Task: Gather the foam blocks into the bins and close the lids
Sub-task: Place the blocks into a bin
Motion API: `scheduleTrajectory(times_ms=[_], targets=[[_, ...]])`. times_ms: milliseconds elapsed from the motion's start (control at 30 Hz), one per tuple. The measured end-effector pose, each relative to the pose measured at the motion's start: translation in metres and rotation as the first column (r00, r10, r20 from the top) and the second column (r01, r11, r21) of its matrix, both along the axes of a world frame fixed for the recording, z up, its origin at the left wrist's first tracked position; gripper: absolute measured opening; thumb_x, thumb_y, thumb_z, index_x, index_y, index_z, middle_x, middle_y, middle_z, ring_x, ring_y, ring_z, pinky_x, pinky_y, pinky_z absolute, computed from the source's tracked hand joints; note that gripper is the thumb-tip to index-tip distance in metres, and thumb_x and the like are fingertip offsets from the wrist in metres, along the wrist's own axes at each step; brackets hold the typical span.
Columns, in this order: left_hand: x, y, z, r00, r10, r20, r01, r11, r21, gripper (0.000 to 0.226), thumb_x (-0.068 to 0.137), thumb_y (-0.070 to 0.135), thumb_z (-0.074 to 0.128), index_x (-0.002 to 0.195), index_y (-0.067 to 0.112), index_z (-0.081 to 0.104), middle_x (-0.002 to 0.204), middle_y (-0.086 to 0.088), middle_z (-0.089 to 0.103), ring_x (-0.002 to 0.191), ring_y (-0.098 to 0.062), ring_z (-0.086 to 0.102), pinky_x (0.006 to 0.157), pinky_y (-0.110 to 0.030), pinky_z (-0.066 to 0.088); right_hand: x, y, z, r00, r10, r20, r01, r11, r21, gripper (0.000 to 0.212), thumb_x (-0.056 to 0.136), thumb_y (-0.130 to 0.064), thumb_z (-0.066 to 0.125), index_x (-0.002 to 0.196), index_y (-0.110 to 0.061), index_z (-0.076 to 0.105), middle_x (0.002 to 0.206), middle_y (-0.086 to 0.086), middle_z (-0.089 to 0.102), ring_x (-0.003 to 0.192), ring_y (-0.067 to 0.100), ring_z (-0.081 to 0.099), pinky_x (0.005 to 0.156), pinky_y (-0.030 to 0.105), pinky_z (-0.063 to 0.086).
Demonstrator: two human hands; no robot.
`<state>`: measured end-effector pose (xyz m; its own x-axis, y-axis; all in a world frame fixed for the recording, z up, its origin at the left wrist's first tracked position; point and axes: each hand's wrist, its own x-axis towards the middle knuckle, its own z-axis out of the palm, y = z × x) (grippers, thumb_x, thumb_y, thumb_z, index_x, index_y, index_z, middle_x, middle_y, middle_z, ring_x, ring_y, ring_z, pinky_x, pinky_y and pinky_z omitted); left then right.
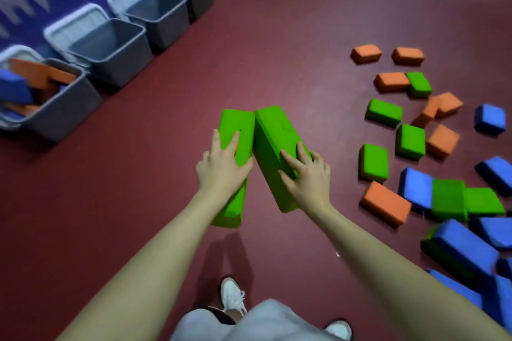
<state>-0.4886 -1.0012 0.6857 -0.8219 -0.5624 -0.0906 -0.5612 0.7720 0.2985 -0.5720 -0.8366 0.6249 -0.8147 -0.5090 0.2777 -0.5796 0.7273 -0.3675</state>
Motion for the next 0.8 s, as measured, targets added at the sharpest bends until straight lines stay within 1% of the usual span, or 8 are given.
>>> scheduleTrajectory(times_ms=[167,400,567,800], targets=[[0.046,-0.111,0.018,0.986,0.168,-0.014,-0.169,0.984,-0.056,0.069,0.089,0.060,0.048,0.150,0.041,0.019,0.161,-0.005,0.003,0.126,-0.037,0.044,0.097,-0.038,0.041,0.013,-0.132,0.015,0.981,0.190,-0.041,-0.192,0.981,-0.030,0.045,0.071,-0.037,0.063,0.114,-0.027,0.070,0.131,0.015,0.059,0.104,0.046,0.058,0.078,0.048,0.045],[0.089,-0.238,0.029,0.912,0.407,-0.044,-0.409,0.911,-0.053,0.069,0.089,0.059,0.048,0.150,0.042,0.020,0.161,-0.005,0.005,0.126,-0.038,0.044,0.097,-0.039,0.041,0.017,-0.291,0.027,0.897,0.425,-0.123,-0.429,0.903,-0.013,0.043,0.069,-0.037,0.066,0.111,-0.028,0.071,0.127,0.015,0.062,0.100,0.045,0.060,0.075,0.047,0.046],[0.084,-0.334,0.029,0.864,0.498,-0.073,-0.501,0.864,-0.050,0.070,0.088,0.059,0.050,0.149,0.040,0.023,0.160,-0.007,0.009,0.126,-0.038,0.045,0.097,-0.039,0.041,0.000,-0.402,0.030,0.842,0.518,-0.149,-0.526,0.851,-0.012,0.044,0.069,-0.037,0.064,0.111,-0.027,0.072,0.126,0.015,0.062,0.100,0.046,0.060,0.076,0.046,0.046],[0.047,-0.487,0.038,0.807,0.582,-0.101,-0.588,0.808,-0.034,0.069,0.089,0.056,0.052,0.149,0.038,0.025,0.160,-0.007,0.010,0.126,-0.037,0.045,0.096,-0.039,0.041,-0.052,-0.569,0.038,0.782,0.591,-0.196,-0.608,0.793,-0.033,0.043,0.069,-0.037,0.065,0.110,-0.028,0.072,0.123,0.014,0.064,0.098,0.045,0.061,0.074,0.046,0.047]])
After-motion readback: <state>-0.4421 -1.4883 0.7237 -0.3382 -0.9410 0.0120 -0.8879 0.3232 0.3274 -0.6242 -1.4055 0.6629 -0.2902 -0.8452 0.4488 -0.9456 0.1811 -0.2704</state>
